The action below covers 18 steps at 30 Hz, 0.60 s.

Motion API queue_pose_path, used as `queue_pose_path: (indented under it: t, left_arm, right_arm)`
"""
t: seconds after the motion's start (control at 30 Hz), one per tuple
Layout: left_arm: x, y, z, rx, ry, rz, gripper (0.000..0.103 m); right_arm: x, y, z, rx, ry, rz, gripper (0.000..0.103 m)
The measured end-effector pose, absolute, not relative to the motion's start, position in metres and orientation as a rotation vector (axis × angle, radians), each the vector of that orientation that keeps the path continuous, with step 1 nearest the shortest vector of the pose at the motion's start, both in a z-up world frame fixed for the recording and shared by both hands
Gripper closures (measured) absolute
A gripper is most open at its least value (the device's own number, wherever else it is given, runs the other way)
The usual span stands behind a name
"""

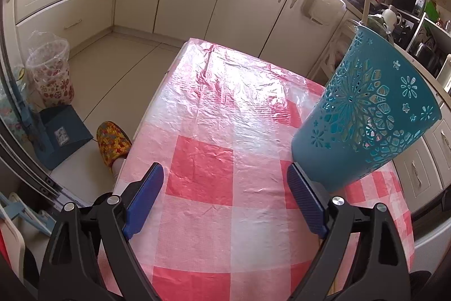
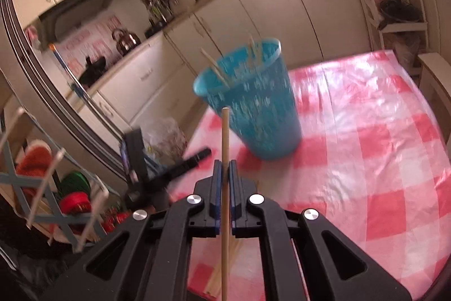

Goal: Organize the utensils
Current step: 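Raise the chopstick over the teal basket and open the right gripper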

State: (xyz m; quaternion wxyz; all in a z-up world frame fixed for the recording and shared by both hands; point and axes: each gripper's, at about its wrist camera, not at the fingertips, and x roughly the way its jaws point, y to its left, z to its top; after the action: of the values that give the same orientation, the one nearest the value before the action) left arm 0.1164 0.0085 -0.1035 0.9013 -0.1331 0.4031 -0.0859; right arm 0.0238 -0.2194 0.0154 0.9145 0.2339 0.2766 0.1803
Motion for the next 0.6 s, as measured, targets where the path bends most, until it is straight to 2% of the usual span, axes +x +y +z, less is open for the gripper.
queue_pose_path:
  t: [0.13,0.27,0.4,0.6]
  left_arm:
    - [0.117,0.012,-0.104,-0.294,0.832,-0.174,0.018]
    - [0.116,0.014,-0.103,-0.312,0.815,-0.175,0.018]
    - [0.114,0.015,-0.102,-0.319,0.794,-0.172,0.018]
    - [0.112,0.012,-0.1,-0.311,0.776,-0.18,0.017]
  right_arm:
    - [0.061,-0.214,0.075,0.448,0.373,0.299,0.097]
    - [0.1,-0.202,0.098,0.4,0.219,0.174,0.097]
    - [0.135,-0.19,0.083,0.32,0.161,-0.012,0.097]
    - [0.147,-0.192,0.042,0.271,0.191,-0.114,0.097]
